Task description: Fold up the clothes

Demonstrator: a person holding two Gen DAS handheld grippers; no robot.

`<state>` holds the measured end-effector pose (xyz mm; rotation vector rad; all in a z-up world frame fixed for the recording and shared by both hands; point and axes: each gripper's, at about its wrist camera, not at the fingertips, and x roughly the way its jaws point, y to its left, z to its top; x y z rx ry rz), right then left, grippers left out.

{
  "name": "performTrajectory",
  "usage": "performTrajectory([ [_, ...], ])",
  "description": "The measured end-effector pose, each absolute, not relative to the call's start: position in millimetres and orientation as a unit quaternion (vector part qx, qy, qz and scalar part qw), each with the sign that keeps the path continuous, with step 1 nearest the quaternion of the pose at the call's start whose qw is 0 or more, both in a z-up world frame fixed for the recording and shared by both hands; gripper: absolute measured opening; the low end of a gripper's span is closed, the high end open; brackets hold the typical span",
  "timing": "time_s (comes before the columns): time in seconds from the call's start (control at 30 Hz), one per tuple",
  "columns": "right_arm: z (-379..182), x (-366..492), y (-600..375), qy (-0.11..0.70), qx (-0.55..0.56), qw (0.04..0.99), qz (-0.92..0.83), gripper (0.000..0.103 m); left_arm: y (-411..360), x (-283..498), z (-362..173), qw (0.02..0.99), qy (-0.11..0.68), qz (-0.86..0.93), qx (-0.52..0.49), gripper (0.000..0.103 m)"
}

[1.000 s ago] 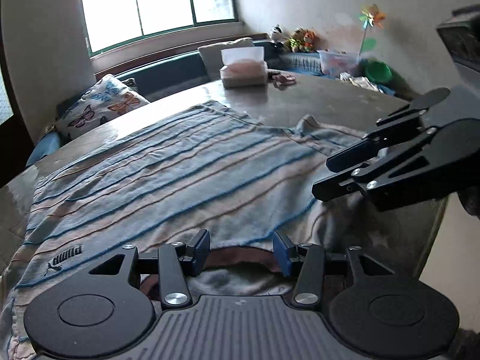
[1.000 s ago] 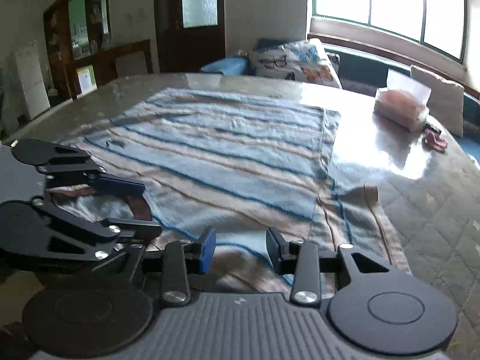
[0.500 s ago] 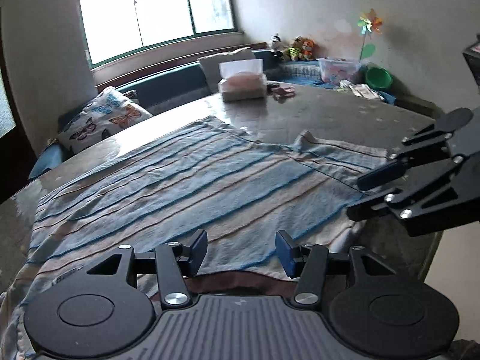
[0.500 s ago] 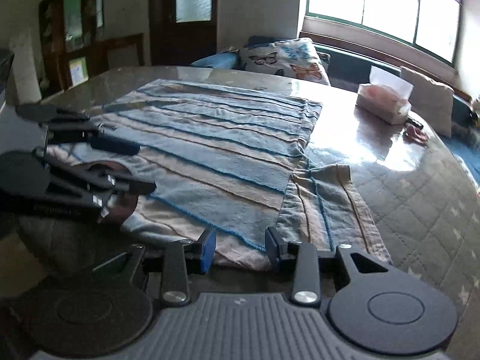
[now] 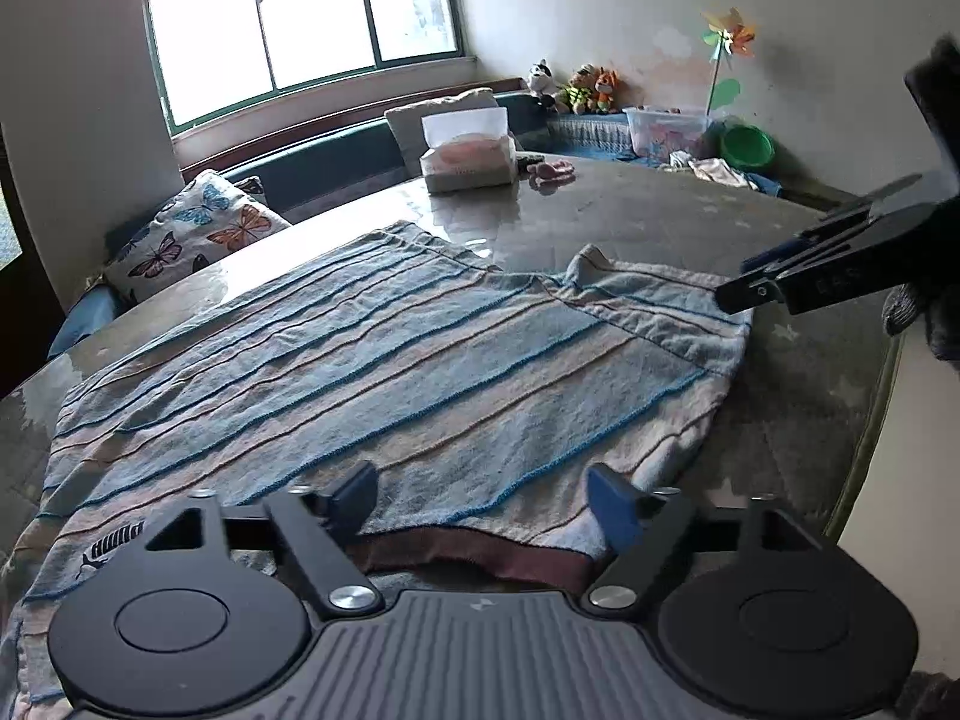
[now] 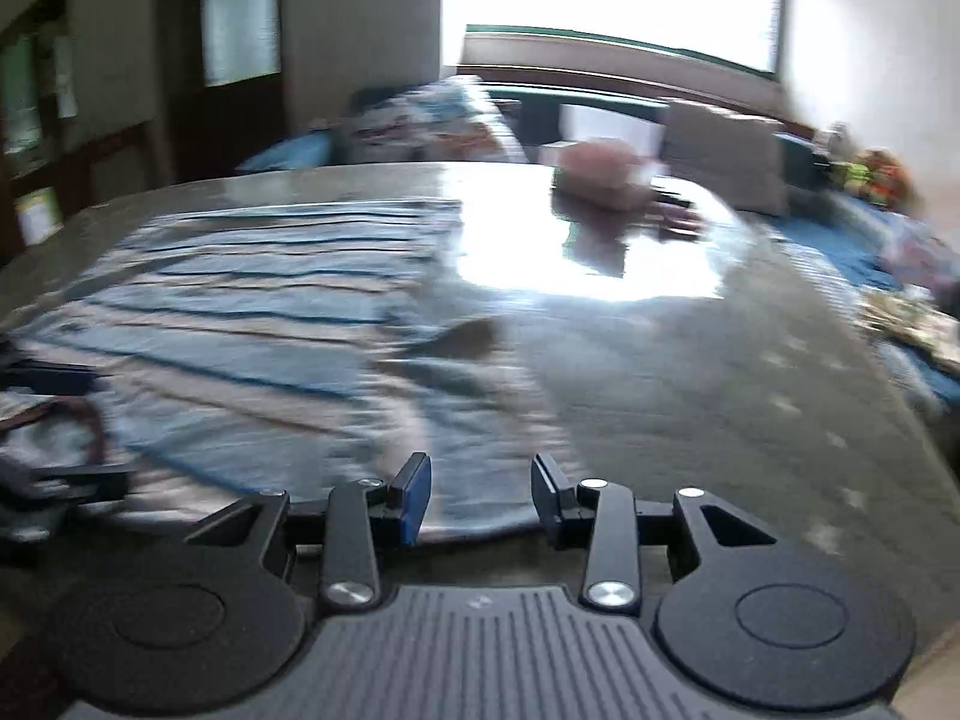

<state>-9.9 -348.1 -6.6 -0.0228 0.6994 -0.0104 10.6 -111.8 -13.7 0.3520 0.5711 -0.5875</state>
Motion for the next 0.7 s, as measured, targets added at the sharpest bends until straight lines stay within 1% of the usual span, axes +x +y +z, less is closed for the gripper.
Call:
performTrajectory([
  [0.03, -8.2, -9.5, -351.6, 0.343, -0.010, 0.939, -0.017, 0.037, -111.1, 10.8, -12.9, 0.904, 0.275, -0.282, 0.168, 0.091],
  [0.1, -12.3, -8.6, -360.9, 0.347, 0.010, 0.937, -0.035, 0.037, -109.3, 11.7, -10.8, 0.906, 0.275, -0.278, 0.161, 0.101],
  [0.17, -16.6, -8.0, -364.5, 0.351, 0.019, 0.935, -0.041, 0.037, -107.3, 12.8, -8.5, 0.909, 0.273, -0.273, 0.154, 0.103],
  [0.27, -21.0, -8.3, -366.4, 0.349, 0.030, 0.935, -0.049, 0.036, -103.3, 14.3, -6.2, 0.913, 0.273, -0.264, 0.148, 0.103],
  [0.3, -21.2, -8.0, -366.0, 0.348, 0.031, 0.936, -0.050, 0.030, -101.9, 14.8, -5.8, 0.914, 0.274, -0.261, 0.147, 0.103],
  [0.33, -21.1, -7.4, -366.0, 0.348, 0.031, 0.936, -0.050, 0.019, -100.3, 15.2, -5.4, 0.915, 0.274, -0.258, 0.146, 0.103],
  [0.37, -21.1, -6.8, -365.9, 0.347, 0.032, 0.936, -0.050, 0.015, -98.4, 15.5, -4.8, 0.916, 0.274, -0.255, 0.145, 0.103],
  [0.43, -18.6, -5.9, -366.1, 0.345, 0.038, 0.937, -0.049, 0.010, -93.8, 16.1, -3.6, 0.918, 0.275, -0.248, 0.141, 0.103],
  [0.47, -15.4, -6.9, -364.9, 0.340, 0.039, 0.938, -0.047, 0.009, -91.4, 16.3, -3.2, 0.919, 0.276, -0.243, 0.138, 0.103],
  [0.7, 23.1, -12.1, -337.5, 0.291, 0.024, 0.957, 0.005, 0.008, -74.1, 17.1, -2.0, 0.928, 0.282, -0.215, 0.119, 0.103],
])
